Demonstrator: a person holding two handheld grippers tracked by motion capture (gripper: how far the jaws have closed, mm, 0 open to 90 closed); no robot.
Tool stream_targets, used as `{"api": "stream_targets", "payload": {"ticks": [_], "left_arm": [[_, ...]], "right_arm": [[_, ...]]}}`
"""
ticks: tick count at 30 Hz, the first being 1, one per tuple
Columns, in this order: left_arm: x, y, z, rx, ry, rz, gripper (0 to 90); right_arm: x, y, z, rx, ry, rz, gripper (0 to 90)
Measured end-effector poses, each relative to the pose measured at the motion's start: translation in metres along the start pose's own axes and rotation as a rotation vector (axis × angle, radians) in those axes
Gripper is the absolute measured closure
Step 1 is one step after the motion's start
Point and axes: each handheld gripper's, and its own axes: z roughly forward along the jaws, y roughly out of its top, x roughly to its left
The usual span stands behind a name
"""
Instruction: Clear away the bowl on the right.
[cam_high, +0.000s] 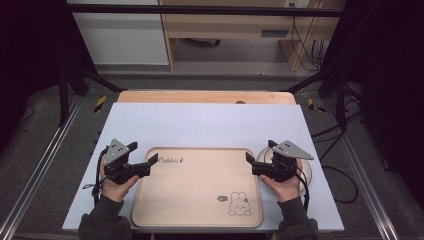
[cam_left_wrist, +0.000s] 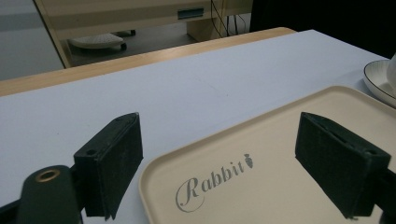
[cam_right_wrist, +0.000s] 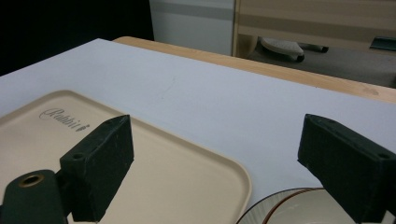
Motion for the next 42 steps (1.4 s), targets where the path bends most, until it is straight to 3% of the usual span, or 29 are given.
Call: {"api": "stream_targets", "payload": {"ticks": [32,42], "left_arm": [[0.001,-0.002,-0.001,0.008,0.002,0.005,15.0],[0.001,-0.003,0.001,0.012,0.004,0.006,15.0]], "right_arm": [[-0.012,0.008,-0.017,-0.016,-0.041,-0.01,12.0],[-0.016,0.014,-0.026,-0.009,-0.081,-0.03,14.7]]}}
